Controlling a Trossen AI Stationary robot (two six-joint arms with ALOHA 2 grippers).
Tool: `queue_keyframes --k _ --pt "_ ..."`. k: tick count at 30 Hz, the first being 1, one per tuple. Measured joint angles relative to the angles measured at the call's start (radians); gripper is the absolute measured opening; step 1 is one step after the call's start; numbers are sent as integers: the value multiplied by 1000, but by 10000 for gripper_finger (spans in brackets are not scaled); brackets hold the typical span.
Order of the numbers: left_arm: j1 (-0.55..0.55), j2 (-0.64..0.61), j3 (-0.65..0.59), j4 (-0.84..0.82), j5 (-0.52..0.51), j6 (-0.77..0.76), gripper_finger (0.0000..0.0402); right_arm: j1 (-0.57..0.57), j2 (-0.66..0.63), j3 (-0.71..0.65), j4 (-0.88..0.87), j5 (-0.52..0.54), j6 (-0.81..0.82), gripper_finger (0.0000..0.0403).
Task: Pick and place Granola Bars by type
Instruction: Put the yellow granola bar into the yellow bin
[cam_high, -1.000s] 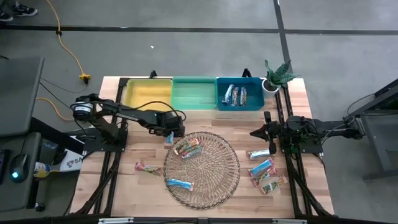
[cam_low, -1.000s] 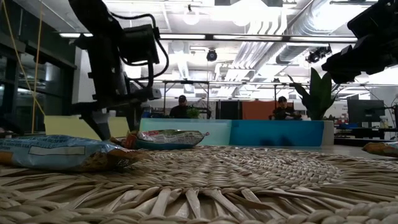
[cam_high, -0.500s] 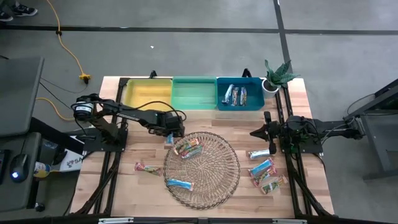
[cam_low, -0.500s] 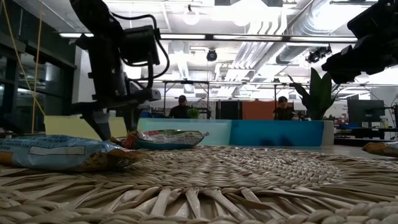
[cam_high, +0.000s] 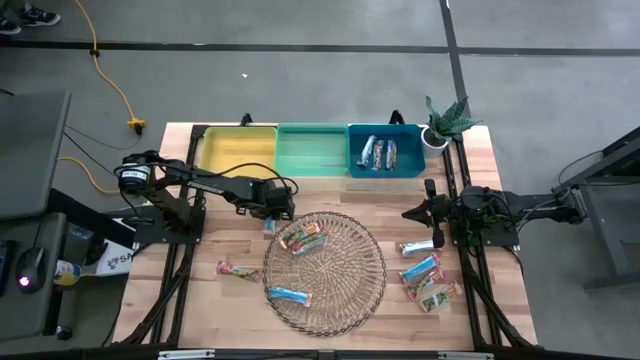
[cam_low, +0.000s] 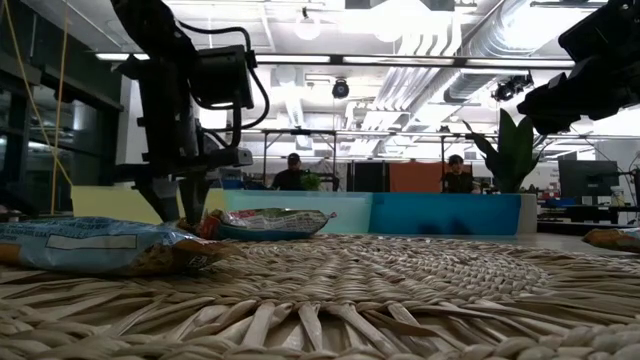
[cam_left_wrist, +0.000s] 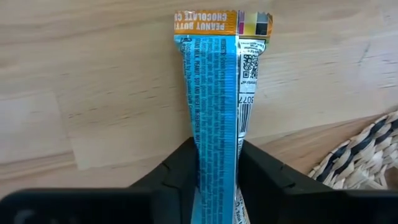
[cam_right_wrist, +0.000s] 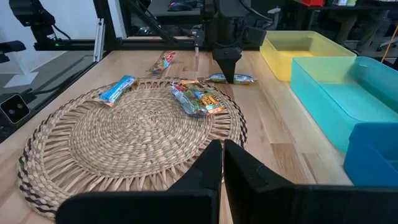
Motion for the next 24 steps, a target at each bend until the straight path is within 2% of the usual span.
queue_keyframes --k 10,14,19,24 --pt "0 -6 29 -38 -7 37 77 0 0 0 0 0 0 0" --pt "0 -21 62 -50 -48 60 68 0 0 0 0 0 0 0" --pt "0 -52 93 -29 -60 155 63 0 0 0 0 0 0 0" --pt "0 -119 101 76 -10 323 61 0 0 0 0 0 0 0"
